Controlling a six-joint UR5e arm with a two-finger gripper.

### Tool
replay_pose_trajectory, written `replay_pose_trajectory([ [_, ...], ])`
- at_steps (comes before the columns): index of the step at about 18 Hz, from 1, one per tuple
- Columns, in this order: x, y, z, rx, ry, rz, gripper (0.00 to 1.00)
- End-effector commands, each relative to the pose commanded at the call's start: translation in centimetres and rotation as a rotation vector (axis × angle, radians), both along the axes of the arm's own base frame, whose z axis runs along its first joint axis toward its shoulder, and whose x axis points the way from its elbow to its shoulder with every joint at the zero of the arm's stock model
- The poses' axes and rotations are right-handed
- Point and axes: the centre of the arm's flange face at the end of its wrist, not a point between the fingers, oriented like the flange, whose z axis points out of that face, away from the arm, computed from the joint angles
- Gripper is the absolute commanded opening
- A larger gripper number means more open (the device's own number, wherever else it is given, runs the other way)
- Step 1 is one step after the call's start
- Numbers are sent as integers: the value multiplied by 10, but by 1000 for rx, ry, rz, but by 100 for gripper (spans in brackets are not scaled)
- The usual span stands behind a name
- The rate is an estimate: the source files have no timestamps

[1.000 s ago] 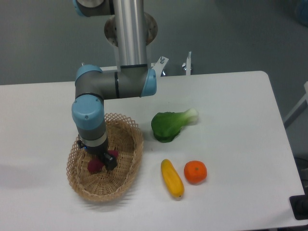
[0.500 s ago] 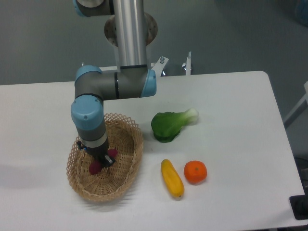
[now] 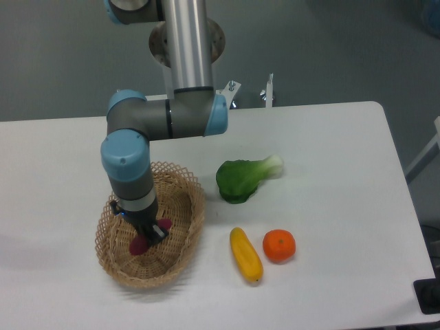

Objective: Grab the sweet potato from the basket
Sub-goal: 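Lift the sweet potato out of the basket and carry it away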

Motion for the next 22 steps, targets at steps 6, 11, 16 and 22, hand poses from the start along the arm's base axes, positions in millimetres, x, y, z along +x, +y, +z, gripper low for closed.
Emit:
replay_pose_trajectory([
  [6, -122, -48, 69, -4, 38, 37, 25],
  [11, -222, -112, 109, 28, 106, 21, 25],
  [16, -289, -184, 113, -15, 165, -45, 25],
  [22, -315, -216, 117, -35, 195, -73, 24],
])
